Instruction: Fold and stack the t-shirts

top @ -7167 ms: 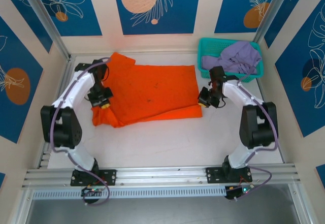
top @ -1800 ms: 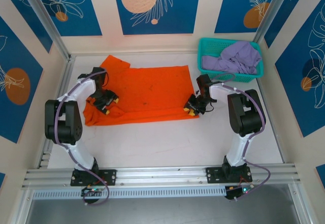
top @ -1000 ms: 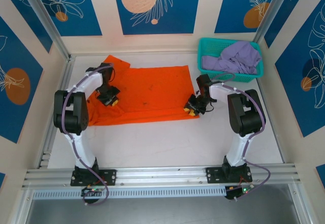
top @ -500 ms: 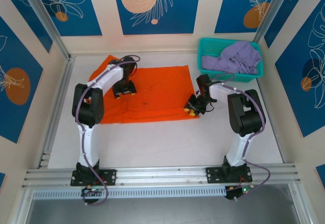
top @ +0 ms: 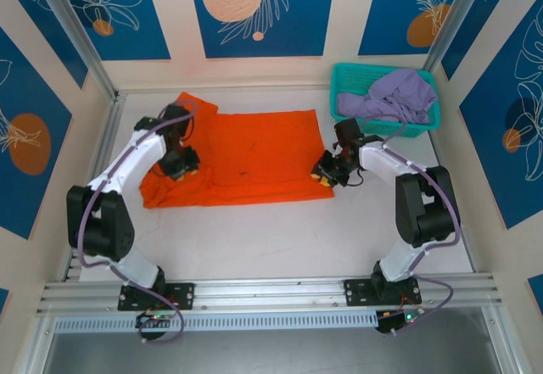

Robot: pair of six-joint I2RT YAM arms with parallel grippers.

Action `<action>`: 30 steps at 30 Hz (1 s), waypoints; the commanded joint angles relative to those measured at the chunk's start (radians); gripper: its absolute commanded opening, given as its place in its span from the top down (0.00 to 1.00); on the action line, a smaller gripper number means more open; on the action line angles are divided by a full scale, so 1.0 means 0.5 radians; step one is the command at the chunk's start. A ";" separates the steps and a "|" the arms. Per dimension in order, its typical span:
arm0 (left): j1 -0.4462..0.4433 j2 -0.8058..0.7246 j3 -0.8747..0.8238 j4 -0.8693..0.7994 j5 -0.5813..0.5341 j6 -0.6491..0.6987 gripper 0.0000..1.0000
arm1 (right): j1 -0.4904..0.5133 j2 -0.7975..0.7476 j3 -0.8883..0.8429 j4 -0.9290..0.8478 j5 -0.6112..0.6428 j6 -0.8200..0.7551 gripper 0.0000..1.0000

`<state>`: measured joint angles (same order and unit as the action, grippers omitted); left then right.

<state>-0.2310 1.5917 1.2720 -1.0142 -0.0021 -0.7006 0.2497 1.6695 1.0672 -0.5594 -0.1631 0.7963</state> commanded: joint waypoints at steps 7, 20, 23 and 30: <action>0.324 0.021 -0.527 0.329 -0.086 0.190 0.76 | 0.076 0.144 -0.124 0.084 -0.094 0.024 0.71; 0.760 0.187 -0.514 0.301 -0.654 0.352 0.73 | -0.062 0.366 -0.085 -0.078 -0.025 0.115 0.71; 0.810 0.271 -0.451 0.235 -0.794 0.306 0.73 | -0.100 0.367 -0.096 -0.082 -0.042 0.107 0.71; 0.853 0.296 -0.329 0.134 -1.009 0.280 0.69 | -0.139 0.341 -0.123 -0.077 -0.078 0.163 0.71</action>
<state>0.1711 1.7325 1.0756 -0.9009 -0.4034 -0.5476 0.2058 1.8126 1.0355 -0.5453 -0.2459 0.8494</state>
